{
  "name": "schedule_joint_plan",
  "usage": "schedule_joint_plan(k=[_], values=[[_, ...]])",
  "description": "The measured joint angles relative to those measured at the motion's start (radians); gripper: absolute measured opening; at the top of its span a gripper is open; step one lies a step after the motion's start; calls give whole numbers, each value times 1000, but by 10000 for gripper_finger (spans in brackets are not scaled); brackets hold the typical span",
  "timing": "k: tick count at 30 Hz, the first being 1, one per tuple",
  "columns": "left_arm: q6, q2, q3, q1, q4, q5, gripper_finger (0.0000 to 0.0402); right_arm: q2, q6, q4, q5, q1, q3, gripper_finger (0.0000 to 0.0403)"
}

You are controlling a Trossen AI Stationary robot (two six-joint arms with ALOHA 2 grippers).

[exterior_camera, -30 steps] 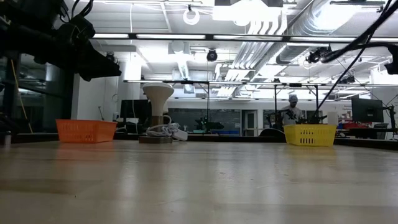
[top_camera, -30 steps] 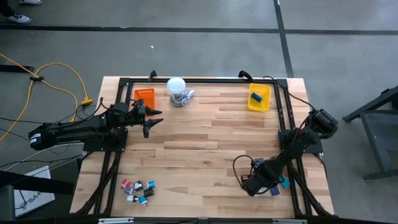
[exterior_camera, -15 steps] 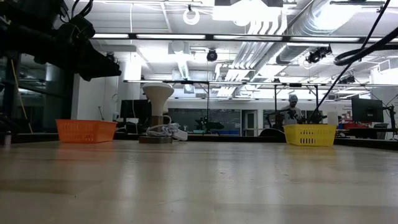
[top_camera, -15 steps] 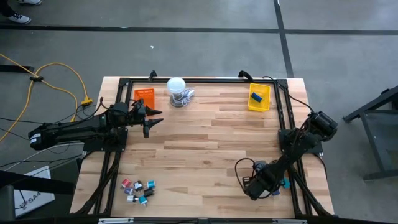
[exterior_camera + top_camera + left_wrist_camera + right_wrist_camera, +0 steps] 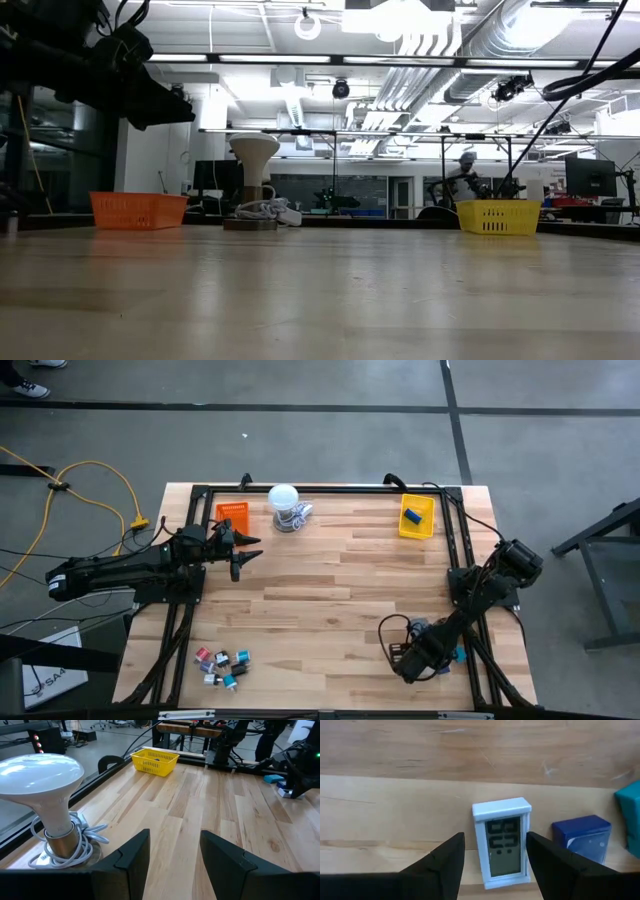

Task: Pick & Place Office items
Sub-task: Put the white digital timer into the yellow basket

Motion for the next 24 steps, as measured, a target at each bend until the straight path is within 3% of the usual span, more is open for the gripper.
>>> schedule_joint_plan(k=[24], values=[[0,0,0,0,1,0,167,-1,-13,46,-8,6,-34,199]])
